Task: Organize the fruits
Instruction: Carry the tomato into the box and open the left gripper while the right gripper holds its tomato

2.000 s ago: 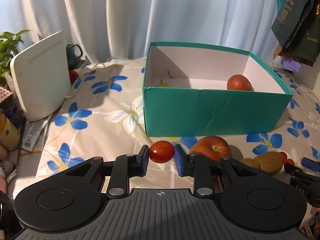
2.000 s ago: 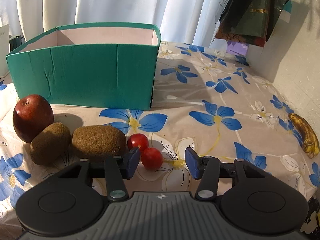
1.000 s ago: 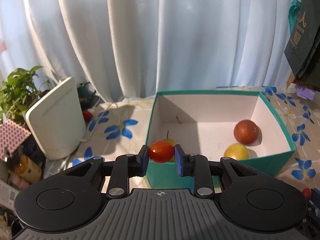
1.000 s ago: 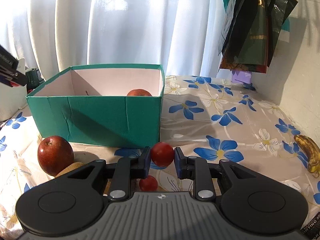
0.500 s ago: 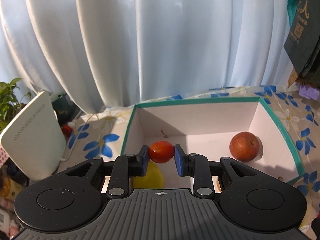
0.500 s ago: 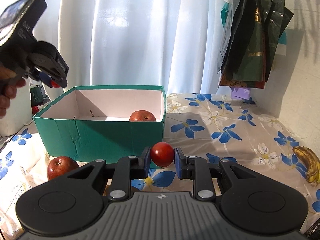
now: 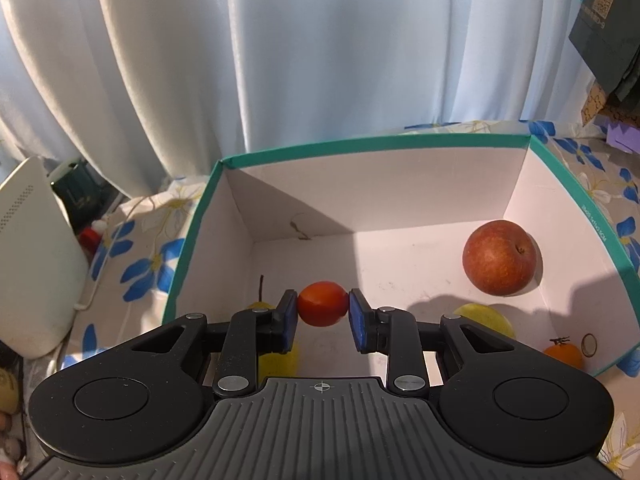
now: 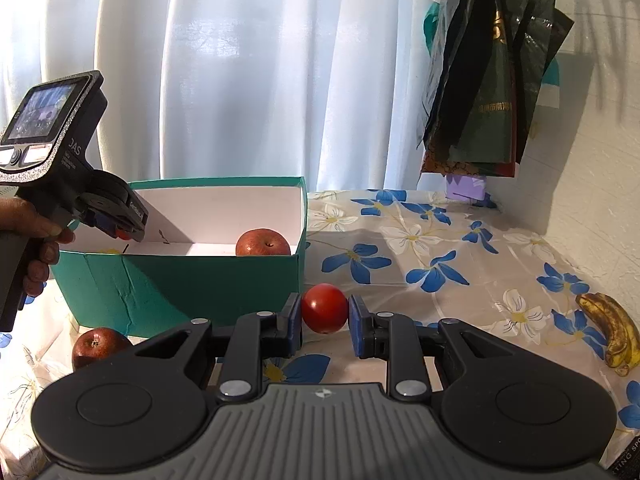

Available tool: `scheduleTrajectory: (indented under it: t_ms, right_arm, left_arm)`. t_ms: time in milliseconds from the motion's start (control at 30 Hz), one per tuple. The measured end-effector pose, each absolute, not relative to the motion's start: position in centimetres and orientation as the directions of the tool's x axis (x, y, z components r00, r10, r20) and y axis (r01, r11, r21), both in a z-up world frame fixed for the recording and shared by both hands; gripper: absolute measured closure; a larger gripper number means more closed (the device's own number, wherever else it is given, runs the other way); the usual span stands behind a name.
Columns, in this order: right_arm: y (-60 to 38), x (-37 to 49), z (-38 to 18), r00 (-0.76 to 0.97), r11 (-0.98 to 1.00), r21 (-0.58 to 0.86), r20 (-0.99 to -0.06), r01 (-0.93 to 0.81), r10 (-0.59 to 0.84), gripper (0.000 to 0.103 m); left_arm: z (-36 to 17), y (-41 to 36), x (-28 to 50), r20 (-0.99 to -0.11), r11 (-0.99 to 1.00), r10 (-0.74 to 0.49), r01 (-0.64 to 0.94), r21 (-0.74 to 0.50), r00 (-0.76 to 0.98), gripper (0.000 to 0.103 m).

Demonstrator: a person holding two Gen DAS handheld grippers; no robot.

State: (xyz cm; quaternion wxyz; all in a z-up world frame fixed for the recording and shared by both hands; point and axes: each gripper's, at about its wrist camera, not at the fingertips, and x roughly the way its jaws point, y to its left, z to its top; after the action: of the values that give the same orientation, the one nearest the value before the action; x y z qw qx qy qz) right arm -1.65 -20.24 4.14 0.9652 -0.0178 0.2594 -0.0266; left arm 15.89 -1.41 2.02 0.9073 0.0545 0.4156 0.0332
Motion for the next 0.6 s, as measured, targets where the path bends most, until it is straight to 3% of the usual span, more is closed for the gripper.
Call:
scheduleTrajectory:
  t_ms: [600]
  right_arm:
    - [-20.2,-0.7,3.9,0.863,0.997,-0.043,-0.499,0.062,-0.075,0.079]
  left_arm:
    - [-0.5,-1.5,17.8,-0.788,0.992,0.102,0.002,0.129,0.607,0.072]
